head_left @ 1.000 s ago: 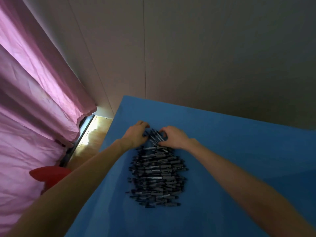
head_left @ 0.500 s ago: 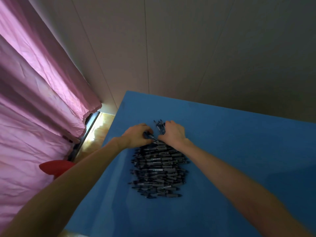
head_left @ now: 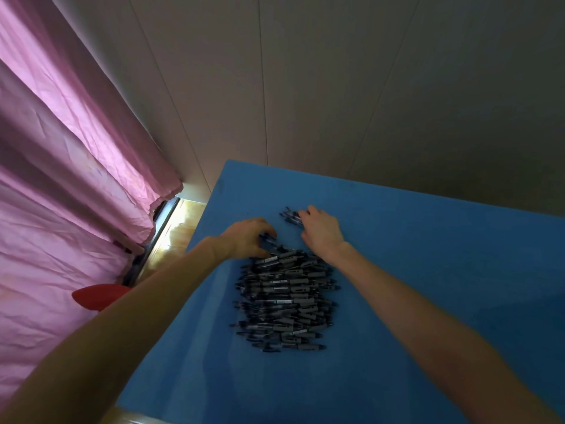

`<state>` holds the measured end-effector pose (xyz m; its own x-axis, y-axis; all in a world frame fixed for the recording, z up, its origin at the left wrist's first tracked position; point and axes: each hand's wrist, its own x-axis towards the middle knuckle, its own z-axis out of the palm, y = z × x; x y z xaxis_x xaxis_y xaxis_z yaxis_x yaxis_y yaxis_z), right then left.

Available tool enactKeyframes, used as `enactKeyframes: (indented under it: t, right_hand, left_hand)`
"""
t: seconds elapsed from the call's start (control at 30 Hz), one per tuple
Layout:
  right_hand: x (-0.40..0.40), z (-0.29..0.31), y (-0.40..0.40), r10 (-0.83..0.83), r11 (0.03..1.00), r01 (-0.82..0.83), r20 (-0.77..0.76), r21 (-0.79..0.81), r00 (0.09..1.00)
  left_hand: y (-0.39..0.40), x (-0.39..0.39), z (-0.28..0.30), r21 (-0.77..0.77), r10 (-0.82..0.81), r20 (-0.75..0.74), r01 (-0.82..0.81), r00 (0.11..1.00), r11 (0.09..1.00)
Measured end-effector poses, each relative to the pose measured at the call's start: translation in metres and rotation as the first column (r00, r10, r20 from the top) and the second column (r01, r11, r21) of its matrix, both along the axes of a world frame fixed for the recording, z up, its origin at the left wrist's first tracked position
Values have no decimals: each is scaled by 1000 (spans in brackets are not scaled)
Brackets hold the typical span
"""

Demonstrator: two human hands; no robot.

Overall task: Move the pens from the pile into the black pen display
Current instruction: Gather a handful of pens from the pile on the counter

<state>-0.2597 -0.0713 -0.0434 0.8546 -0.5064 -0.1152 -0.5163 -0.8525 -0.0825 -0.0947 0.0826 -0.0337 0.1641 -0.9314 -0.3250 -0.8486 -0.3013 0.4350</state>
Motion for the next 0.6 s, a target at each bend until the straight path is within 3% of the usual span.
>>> enactKeyframes:
  t: [0.1,0.43,0.6]
  right_hand:
    - [-17,-7,-19,25,1000,-25,40,12,999]
    - [-33,-14,-38,-129,971,104,107,216,986]
    - [-34,-14,-36,-158,967,127,128,219,979]
  left_hand:
    - [-5,-6,-4,-10,-68,45,68,997,998]
    - [-36,-20,1,-79,-142,272,169,952,982]
    - [-43,-28,-4,-50,-139,365,168,921,985]
